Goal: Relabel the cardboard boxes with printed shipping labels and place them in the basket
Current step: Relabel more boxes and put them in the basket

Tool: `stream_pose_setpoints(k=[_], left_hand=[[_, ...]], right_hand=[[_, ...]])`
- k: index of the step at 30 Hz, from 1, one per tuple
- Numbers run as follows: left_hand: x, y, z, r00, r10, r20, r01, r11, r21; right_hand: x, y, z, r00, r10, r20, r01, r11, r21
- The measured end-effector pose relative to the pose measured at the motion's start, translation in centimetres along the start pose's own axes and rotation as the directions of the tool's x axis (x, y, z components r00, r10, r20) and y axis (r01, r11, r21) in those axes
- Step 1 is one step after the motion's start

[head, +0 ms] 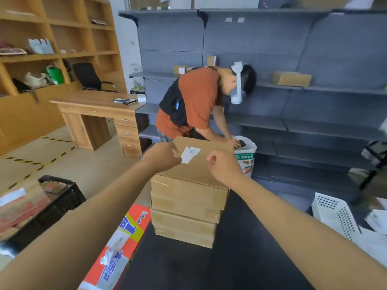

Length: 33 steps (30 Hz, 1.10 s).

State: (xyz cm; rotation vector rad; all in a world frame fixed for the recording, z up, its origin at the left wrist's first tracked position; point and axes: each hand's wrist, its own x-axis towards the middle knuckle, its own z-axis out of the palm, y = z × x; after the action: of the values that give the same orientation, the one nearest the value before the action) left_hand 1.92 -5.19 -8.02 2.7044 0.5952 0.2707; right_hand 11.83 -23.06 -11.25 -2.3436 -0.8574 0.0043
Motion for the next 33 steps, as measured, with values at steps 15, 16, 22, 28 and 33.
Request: stream_pose_setpoints(k=[15, 16, 22, 28, 33], left_hand=[[10.5, -5.1, 2.7, 0.962, -0.263, 0.07, 0.259, 0.809, -0.527], [10.8, -5.6, 3.1, 0.956, -0.277, 0.1, 0.288, 0.811, -0.51], [11.6, -6.3, 4.8, 0.869, -0.339, 0.362, 0.478, 0.767, -0.428], [12.0, -6.1, 4.6, 0.82, -0.333, 0.465, 0.539, 0.72, -0.436], [11.8, -5.7, 4.6, 0.838, -0.335, 0.43, 0.517, 0.741, -0.429]], right_hand=[[6.4, 6.2, 0.2, 0.839, 0.538, -0.075, -0.52, 0.836, 0.177], [6.4, 6.3, 0.3, 0.808, 0.588, -0.02, -0.567, 0.788, 0.241], [6.2, 6.5, 1.4, 0.731, 0.656, 0.186, -0.662, 0.615, 0.429], [6.3, 5.9, 2.0, 0.708, 0.681, 0.187, -0.68, 0.586, 0.441], [6.0, 5.6, 2.0, 0.706, 0.693, 0.149, -0.67, 0.583, 0.46]])
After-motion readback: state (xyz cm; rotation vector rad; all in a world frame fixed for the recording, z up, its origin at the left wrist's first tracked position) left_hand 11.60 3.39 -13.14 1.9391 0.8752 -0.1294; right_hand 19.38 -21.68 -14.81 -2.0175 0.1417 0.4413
